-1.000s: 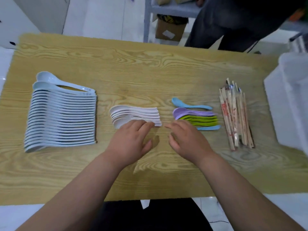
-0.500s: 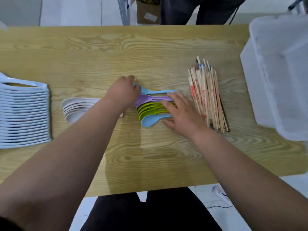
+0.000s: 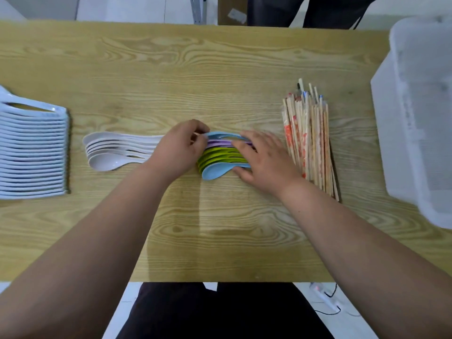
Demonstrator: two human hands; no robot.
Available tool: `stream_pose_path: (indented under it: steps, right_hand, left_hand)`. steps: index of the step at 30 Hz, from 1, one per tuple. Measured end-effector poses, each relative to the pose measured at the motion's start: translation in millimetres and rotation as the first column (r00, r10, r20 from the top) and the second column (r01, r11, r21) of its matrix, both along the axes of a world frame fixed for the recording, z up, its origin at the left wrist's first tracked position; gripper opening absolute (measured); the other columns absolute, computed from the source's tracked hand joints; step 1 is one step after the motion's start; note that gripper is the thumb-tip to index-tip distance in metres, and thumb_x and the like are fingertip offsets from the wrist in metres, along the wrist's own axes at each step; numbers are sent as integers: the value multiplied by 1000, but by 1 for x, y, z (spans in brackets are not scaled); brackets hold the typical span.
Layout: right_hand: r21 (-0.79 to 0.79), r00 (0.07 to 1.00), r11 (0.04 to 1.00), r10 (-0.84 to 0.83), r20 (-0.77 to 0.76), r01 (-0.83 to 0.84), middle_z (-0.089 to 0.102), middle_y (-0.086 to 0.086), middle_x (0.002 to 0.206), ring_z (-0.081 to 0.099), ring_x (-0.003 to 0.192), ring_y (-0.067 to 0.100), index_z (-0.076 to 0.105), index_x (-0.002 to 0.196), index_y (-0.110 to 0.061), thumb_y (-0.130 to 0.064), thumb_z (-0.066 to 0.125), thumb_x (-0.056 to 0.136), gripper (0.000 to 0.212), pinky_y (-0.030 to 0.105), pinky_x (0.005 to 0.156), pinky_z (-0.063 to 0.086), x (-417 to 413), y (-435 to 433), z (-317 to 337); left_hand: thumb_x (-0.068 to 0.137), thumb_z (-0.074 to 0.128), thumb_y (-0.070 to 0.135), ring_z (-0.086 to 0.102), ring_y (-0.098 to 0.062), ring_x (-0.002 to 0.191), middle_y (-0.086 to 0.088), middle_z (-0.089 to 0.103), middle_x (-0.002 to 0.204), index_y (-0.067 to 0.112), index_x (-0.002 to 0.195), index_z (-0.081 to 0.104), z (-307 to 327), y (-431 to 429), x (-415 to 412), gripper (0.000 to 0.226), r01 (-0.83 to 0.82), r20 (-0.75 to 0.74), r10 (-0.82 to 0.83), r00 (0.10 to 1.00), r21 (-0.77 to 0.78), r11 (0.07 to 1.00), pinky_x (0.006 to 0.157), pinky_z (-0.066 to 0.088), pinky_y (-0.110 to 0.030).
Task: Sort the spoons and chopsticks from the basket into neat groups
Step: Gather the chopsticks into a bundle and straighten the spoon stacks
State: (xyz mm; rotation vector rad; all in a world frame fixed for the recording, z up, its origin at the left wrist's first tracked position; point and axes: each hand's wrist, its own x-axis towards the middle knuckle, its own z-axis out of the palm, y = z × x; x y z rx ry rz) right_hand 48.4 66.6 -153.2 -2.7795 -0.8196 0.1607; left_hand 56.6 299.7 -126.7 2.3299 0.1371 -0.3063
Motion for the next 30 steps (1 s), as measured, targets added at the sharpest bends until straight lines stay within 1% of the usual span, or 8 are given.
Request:
stream_pose_path:
  steps: [3,6,8,11,17,23,27,30]
  right_hand:
    - [41,995,999,-36,94,33,59,14,130,56,121,35,63,130,-14,-45,69,84,56,51,110,38,-2,3,-5]
    - [80,984,995,-80,159,68,62,11,116,60,104,34,64,127,-14,-44,71,81,56,47,96,43,-4,7,-8]
    - [87,984,994,-82,160,69,61,10,114,59,100,33,62,130,-14,-45,72,81,59,45,91,43,-5,9,-8]
    - [77,993,996,-51,108,42,61,11,120,58,109,32,57,137,-11,-48,70,85,65,45,95,42,-3,7,-8]
    - [81,1000,997,-19,-20,21,54,15,141,47,134,34,52,142,-5,-42,61,96,60,47,116,33,-2,3,-11]
    - [76,998,996,-52,-30,54,47,16,150,38,144,33,46,146,-3,-44,57,98,65,46,121,26,-2,8,-14]
    - [64,1000,998,-24,-14,25,46,15,151,35,146,32,46,147,-3,-45,52,98,64,43,121,26,4,7,-14]
    - [62,1000,998,11,2,-11,48,15,150,36,145,32,48,145,-3,-42,52,100,59,45,120,28,6,4,-15]
  left_hand:
    - [80,81,39,54,-11,109,6,56,117,16,126,59,-2,2,-21,56,135,8,-135,991,26,991,94,42,-26]
    - [68,91,31,52,-29,121,-14,55,127,3,136,54,-10,-2,-35,82,231,128,-252,959,158,960,105,38,-34]
    - [69,88,15,55,-41,117,-25,55,125,-3,135,55,-12,-5,-39,76,216,202,-260,944,215,952,105,40,-42]
    - [68,83,5,57,-45,111,-27,57,120,-4,130,58,-15,-6,-40,67,199,239,-259,936,249,948,101,44,-48]
    - [71,81,8,58,-48,106,-28,59,118,-6,128,60,-18,-7,-41,63,202,274,-302,913,338,919,97,43,-51]
    - [82,70,22,59,-47,102,-27,60,118,-2,133,59,-21,-4,-37,57,181,272,-321,907,437,881,96,46,-52]
    - [81,73,13,59,-46,113,-28,58,128,-5,134,56,-22,-4,-36,58,196,243,-327,913,443,875,98,47,-51]
    - [82,73,17,58,-46,117,-28,57,130,-6,138,53,-21,-3,-36,63,215,222,-336,915,436,874,99,47,-52]
